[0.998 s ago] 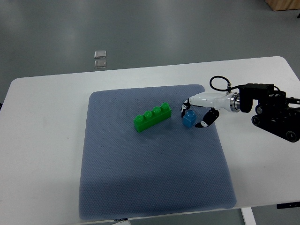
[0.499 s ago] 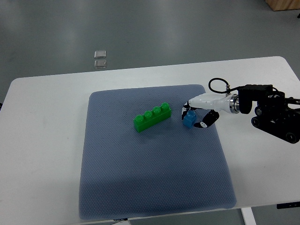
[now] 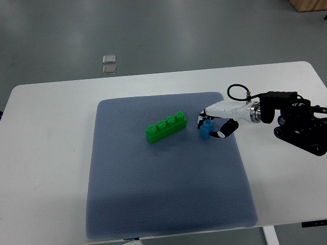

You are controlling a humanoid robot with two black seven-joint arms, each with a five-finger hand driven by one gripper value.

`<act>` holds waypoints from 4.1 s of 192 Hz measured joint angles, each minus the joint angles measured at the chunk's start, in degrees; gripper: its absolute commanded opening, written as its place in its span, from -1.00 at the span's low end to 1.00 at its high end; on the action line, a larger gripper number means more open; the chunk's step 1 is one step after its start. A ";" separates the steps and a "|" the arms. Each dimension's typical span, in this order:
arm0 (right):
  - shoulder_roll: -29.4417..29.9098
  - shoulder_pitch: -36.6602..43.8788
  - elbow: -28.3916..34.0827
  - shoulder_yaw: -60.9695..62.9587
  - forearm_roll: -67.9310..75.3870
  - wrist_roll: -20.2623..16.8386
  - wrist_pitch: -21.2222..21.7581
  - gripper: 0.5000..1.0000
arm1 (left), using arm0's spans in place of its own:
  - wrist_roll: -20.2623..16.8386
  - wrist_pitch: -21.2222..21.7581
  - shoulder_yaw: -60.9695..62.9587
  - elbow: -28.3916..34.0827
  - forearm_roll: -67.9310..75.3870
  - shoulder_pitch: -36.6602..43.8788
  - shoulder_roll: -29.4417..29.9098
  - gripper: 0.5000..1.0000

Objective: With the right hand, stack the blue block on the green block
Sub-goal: 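Close the right hand fingers to grasp the blue block, then lift the blue block and carry it over the green block, then lower the blue block onto the green block's studs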

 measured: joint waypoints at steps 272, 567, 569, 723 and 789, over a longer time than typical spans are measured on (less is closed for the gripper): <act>1.74 5.72 1.65 1.09 0.87 1.76 -3.54 -1.00 | 0.00 0.00 0.00 0.00 0.00 0.00 0.00 1.00; 9.38 5.72 0.39 0.60 0.16 -3.69 -3.66 -1.00 | 0.00 0.00 0.00 0.00 0.00 0.00 0.00 1.00; 9.42 5.72 0.38 0.58 0.15 -3.69 -3.67 -1.00 | 0.00 0.00 0.00 0.00 0.00 0.00 0.00 1.00; 10.73 5.25 -0.77 -0.11 -0.64 -3.64 -4.07 -1.00 | 0.00 0.00 0.00 0.00 0.00 0.00 0.00 1.00; 13.79 5.21 -4.65 -2.11 -0.79 -3.16 -6.27 -1.00 | 0.00 0.00 0.00 0.00 0.00 0.01 0.00 1.00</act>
